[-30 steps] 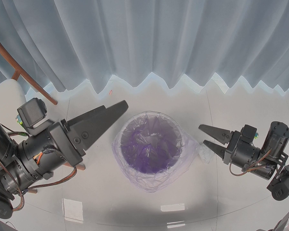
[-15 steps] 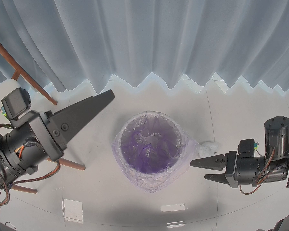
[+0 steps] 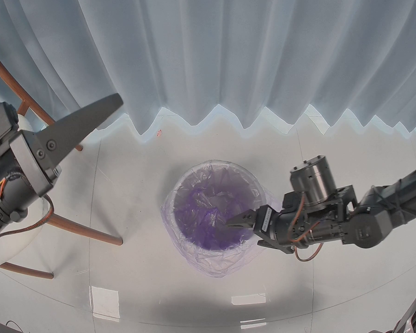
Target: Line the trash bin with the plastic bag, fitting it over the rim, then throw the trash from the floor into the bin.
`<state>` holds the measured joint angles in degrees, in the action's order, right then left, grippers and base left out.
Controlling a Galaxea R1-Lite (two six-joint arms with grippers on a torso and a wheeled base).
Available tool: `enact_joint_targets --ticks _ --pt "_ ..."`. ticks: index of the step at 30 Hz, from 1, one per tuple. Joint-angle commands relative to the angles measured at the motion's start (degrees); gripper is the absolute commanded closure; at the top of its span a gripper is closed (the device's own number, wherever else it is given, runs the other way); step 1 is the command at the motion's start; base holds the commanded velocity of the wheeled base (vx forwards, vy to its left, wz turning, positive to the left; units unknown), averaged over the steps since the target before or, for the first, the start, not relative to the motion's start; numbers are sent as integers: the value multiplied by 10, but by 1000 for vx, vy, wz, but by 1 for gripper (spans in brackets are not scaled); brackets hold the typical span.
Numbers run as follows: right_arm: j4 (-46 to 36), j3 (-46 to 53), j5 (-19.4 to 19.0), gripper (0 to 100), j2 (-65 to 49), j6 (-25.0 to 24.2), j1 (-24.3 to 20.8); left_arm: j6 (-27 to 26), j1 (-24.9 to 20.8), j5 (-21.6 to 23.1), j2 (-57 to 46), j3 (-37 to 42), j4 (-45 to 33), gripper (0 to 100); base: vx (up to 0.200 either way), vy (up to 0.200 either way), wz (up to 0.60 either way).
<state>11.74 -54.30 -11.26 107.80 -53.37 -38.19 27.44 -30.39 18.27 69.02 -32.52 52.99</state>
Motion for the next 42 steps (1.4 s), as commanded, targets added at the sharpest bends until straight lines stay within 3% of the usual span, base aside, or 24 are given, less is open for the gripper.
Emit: enact_joint_targets --ticks 1,12,18,28,37,42 --pt "-7 -61 12 0 116 2 1 4 62 44 -6 -13 -6 0 0 0 0" --pt "-55 -64 34 0 116 2 17 46 74 44 17 -31 -11 0 0 -55 0" --pt "-52 -68 34 0 127 0 15 43 74 46 16 -25 -10 0 0 -200 0" --pt "-53 -106 47 0 158 -4 15 45 78 48 8 -30 -3 0 0 0 0" --pt "-55 -183 58 0 203 -85 -13 45 98 48 7 -38 -3 0 0 0 0" --pt "-51 -190 85 0 229 -87 -20 45 97 51 7 -36 -3 0 0 0 0"
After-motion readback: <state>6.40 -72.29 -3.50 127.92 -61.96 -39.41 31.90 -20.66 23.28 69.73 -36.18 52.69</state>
